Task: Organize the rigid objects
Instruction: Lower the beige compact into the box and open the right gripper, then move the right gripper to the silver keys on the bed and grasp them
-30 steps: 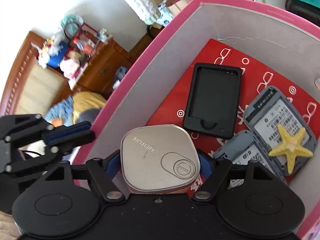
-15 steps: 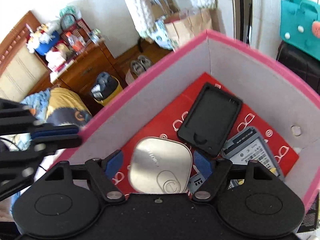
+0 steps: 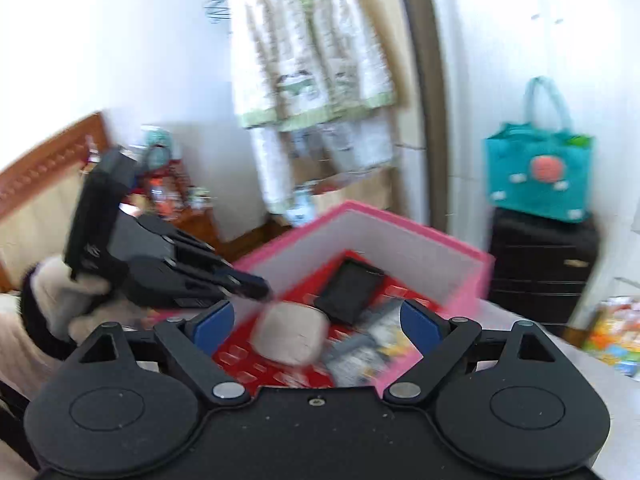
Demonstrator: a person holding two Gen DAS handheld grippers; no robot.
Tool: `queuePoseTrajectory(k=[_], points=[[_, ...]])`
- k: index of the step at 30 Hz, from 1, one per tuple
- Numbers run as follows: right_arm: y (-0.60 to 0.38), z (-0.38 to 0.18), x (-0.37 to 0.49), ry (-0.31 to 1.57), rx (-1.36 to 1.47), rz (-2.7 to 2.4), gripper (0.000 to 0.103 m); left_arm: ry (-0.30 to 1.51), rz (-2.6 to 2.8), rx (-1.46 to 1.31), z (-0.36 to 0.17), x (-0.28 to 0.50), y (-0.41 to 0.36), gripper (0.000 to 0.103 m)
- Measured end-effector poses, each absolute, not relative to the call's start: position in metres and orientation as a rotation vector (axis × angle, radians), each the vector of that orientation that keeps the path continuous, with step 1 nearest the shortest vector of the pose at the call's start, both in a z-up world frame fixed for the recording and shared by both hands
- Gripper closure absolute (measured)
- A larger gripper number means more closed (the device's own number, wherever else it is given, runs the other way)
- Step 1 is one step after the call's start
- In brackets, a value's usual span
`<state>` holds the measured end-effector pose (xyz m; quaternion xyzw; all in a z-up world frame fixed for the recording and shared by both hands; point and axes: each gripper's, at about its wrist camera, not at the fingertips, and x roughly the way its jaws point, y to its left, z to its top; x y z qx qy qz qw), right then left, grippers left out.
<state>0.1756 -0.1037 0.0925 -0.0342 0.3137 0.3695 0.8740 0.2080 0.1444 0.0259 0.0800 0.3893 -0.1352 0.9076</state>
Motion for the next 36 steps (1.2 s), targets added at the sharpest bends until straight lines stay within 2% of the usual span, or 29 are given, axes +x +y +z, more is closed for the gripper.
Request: queuePoseTrajectory(k=[7,10,11,12,16,18,19,21,22,24,26,32,36], points=[[-0.131,0.074,0.158,0.674,-0.088,0.689,0.009,0.733,-0.211,0.211,0.054,0.198,0.15,0.094],[-0.144,0.062,0.162,0.694,-0.038,0.674,0.009,0.763,-0.152,0.181,0.053,0.208,0.16,0.075],[-0.15,0.059,0.161,0.701,-0.025,0.673,0.009,0.77,-0.148,0.175,0.051,0.212,0.163,0.066],[-0.152,0.057,0.161,0.704,-0.018,0.671,0.009,0.776,-0.144,0.175,0.05,0.215,0.164,0.062],[-0.16,0.054,0.156,0.687,-0.033,0.655,0.009,0.803,-0.141,0.174,0.038,0.229,0.161,0.062],[-0.163,0.051,0.154,0.678,-0.044,0.644,0.009,0.82,-0.155,0.159,0.03,0.238,0.159,0.064],[-0.164,0.05,0.153,0.674,-0.048,0.634,0.009,0.83,-0.157,0.152,0.024,0.243,0.158,0.068],[-0.167,0.045,0.152,0.675,-0.055,0.612,0.009,0.839,-0.133,0.136,0.012,0.248,0.158,0.082],[-0.169,0.044,0.151,0.679,-0.053,0.602,0.009,0.838,-0.121,0.138,0.006,0.249,0.158,0.085],[-0.172,0.042,0.148,0.683,-0.047,0.589,0.009,0.85,-0.108,0.112,-0.001,0.252,0.165,0.097],[-0.176,0.038,0.144,0.682,-0.047,0.581,0.009,0.826,-0.113,0.056,0.001,0.25,0.175,0.101],[-0.178,0.019,0.133,0.605,-0.069,0.49,0.009,0.808,-0.11,0.074,-0.001,0.248,0.17,0.1],[-0.169,0.005,0.134,0.655,-0.168,0.48,0.009,0.808,-0.108,0.068,-0.001,0.249,0.169,0.1]])
